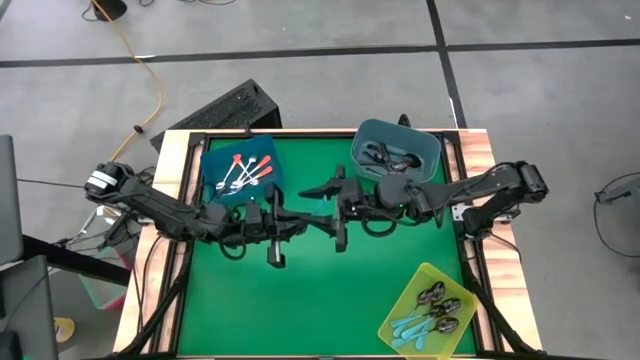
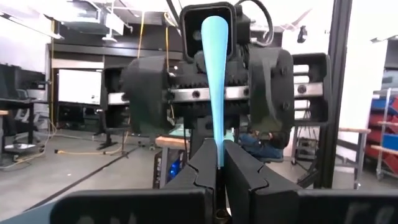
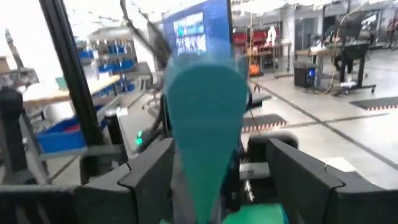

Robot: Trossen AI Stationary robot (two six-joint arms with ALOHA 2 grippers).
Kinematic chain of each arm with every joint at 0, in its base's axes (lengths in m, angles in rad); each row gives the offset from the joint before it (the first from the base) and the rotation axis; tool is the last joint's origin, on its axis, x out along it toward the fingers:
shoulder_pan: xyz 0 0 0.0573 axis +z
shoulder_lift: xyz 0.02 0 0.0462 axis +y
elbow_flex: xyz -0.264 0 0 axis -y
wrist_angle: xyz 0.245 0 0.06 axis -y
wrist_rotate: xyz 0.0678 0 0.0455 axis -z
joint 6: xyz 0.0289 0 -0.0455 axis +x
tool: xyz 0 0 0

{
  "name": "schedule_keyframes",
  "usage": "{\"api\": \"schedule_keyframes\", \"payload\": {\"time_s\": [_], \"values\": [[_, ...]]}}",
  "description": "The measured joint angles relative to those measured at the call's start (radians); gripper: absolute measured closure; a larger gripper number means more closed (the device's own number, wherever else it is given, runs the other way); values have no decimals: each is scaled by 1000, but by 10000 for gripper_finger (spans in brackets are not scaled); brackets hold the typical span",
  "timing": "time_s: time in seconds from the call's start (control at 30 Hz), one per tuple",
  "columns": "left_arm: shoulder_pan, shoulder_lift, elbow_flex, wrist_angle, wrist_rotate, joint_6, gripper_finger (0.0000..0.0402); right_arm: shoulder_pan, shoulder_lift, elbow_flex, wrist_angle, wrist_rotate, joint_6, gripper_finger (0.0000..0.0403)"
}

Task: Sort silverware by color (type)
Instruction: Put the blue spoon into the yellow bin

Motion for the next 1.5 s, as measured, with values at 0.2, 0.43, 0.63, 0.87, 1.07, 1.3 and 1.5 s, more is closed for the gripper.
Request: {"api": "schedule_keyframes", "payload": {"time_s": [0.2, 0.43, 0.63, 0.87, 1.07, 1.3, 1.5], "values": [[0, -3, 8, 4, 23, 0, 402, 2, -6, -1, -32, -39, 0, 129], [1, -3, 8, -5, 34, -13, 401, 0, -4, -1, -44, -39, -1, 207], [1, -3, 8, -11, 24, -13, 401, 0, -4, -1, -60, -42, -6, 374], [1, -3, 8, -21, 22, -14, 401, 1, -5, 0, -81, -20, 28, 382], [1, -3, 8, -41, 9, -40, 388, 0, -5, 0, -92, -17, 36, 382], [0, -3, 8, -70, -29, -54, 353, 0, -5, -1, -123, 30, 37, 383], [1, -3, 8, -167, -69, -131, 323, -1, -17, -1, -209, 74, 35, 384]]}}
